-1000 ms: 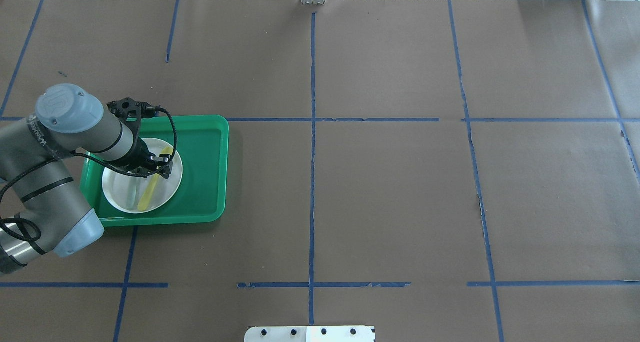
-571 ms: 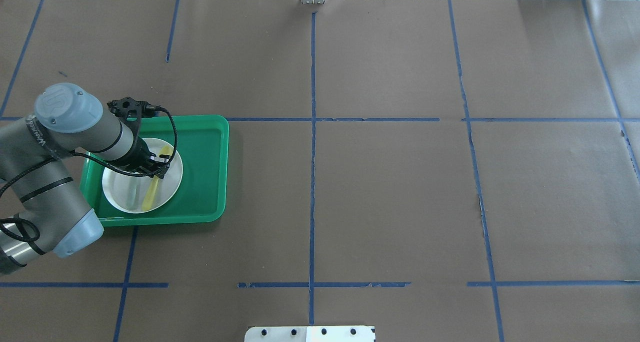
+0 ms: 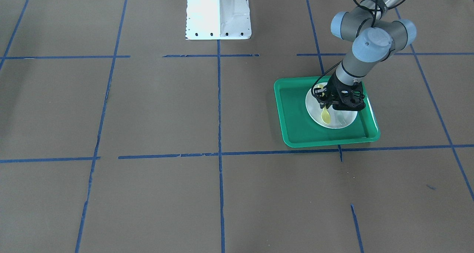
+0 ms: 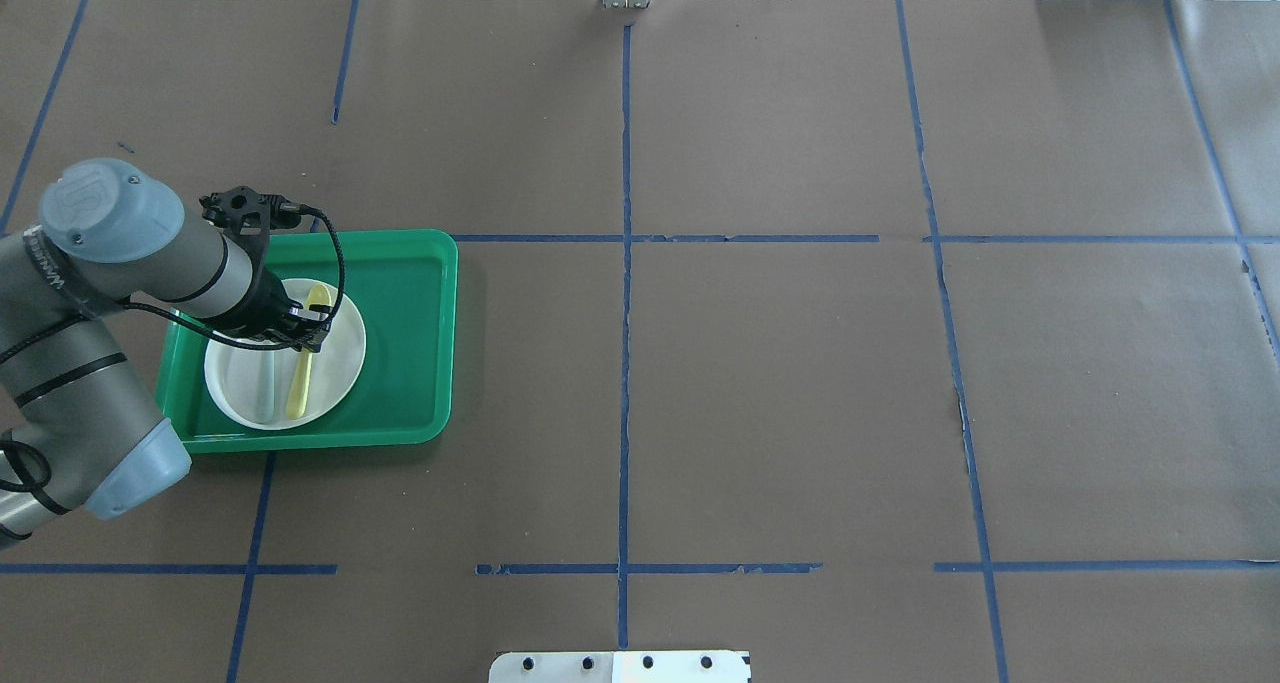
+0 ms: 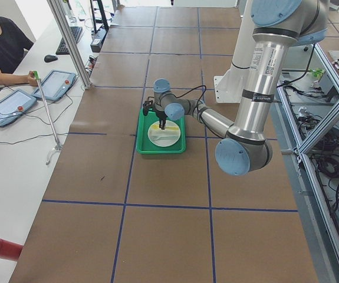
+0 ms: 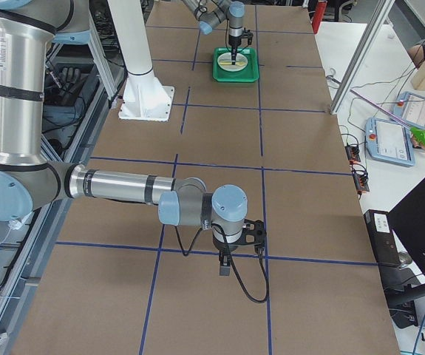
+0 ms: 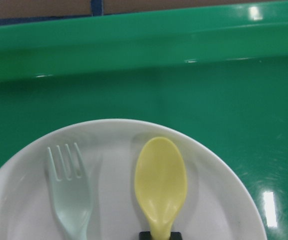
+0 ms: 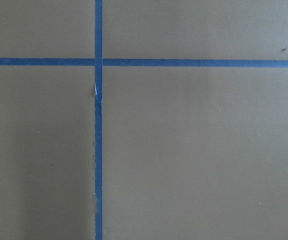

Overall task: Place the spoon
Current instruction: 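Lift the yellow spoon off the plate with the left gripper, then carry the spoon beside the plate and lower it onto the green tray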

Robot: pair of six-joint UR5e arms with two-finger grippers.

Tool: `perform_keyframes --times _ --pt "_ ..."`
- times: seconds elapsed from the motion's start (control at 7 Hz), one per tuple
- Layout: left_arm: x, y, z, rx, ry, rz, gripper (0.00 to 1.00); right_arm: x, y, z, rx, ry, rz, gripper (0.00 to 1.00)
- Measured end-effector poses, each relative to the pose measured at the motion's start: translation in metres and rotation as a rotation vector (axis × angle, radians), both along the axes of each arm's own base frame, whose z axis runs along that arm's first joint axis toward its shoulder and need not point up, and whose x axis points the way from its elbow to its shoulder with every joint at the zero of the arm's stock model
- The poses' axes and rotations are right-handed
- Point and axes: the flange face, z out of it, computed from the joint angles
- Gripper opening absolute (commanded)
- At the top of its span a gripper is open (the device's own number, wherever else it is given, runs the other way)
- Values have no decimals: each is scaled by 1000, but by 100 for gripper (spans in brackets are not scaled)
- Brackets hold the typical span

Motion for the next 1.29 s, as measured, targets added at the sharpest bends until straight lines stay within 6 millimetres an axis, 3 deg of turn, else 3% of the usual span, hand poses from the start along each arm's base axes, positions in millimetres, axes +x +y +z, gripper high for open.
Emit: perform_keyframes --times 0.14,0.43,0.71,1.0,1.29 --pt "-16 5 -10 11 12 -11 0 0 0 0 0 0 0 100" --pt "-56 -5 -35 6 7 -71 0 0 0 0 0 0 0 100" --pt "-65 -8 -54 -3 3 -91 0 0 0 0 0 0 0 100" --pt "-39 -26 -79 -42 26 -126 0 0 0 0 0 0 0 100" --pt "11 -29 -97 -102 40 -130 0 0 0 0 0 0 0 100"
